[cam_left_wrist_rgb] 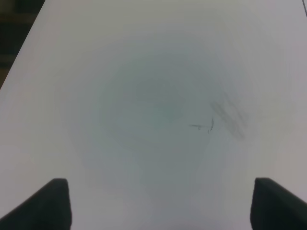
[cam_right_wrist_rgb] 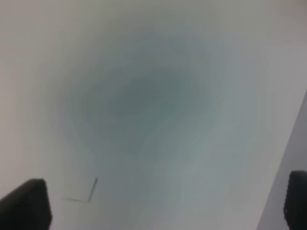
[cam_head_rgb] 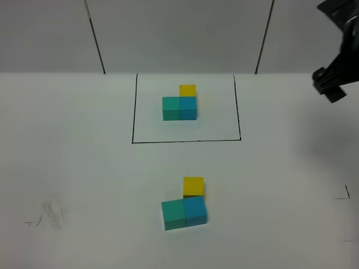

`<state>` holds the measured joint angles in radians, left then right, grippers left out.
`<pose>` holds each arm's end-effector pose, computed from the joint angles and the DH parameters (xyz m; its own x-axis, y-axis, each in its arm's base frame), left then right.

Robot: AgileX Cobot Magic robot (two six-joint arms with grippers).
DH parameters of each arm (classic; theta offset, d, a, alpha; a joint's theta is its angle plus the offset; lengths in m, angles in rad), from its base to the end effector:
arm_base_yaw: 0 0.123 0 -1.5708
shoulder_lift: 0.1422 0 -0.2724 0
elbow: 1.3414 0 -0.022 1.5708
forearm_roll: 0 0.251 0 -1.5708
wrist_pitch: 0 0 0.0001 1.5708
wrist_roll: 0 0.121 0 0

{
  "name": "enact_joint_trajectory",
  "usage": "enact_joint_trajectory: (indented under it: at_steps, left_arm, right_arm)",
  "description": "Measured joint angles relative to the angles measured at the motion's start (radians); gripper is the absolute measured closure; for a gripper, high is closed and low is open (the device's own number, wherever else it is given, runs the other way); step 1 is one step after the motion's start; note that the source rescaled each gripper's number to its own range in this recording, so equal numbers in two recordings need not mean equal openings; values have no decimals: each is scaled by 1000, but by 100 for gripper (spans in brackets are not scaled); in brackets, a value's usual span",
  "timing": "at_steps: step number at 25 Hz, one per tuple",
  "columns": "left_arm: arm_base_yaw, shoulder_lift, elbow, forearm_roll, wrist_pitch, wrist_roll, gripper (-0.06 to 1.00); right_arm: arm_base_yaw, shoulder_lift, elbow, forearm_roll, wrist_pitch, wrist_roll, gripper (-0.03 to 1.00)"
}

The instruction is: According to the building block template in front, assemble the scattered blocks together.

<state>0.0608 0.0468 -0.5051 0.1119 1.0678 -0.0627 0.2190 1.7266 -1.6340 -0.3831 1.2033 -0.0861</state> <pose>0.0393 0.0143 0.2633 -0.4944 -0.0387 -0.8684 -0.1495 0.9879 0.0411 0.3742 0.0400 0.2990 -0.8627 -0.4108 -0.2948 -0.2787 0.8728 -0.4006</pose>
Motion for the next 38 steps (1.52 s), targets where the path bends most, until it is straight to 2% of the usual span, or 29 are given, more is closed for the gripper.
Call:
enact_joint_trajectory:
  at_steps: [6, 11, 16, 24, 29, 33, 38]
  left_arm:
    - [0, 0, 0, 0, 0, 0, 29]
    - [0, 0, 0, 0, 0, 0, 29]
    - [0, 0, 0, 0, 0, 0, 29]
    - [0, 0, 0, 0, 0, 0, 29]
    - [0, 0, 0, 0, 0, 0, 29]
    - [0, 0, 0, 0, 0, 0, 29]
    - [0, 0, 0, 0, 0, 0, 29]
  right_arm:
    - [-100, -180, 76, 112, 11, -70, -3]
    - [-120, -358, 196, 98, 13, -107, 6]
    - [-134, -558, 329, 2, 15, -65, 25]
    - [-134, -954, 504, 4, 17, 35, 56]
    - [-134, -1200, 602, 69, 18, 46, 74]
    - [-134, -1380, 703, 165, 18, 47, 88]
    - [-134, -1574, 857, 326, 21, 48, 96]
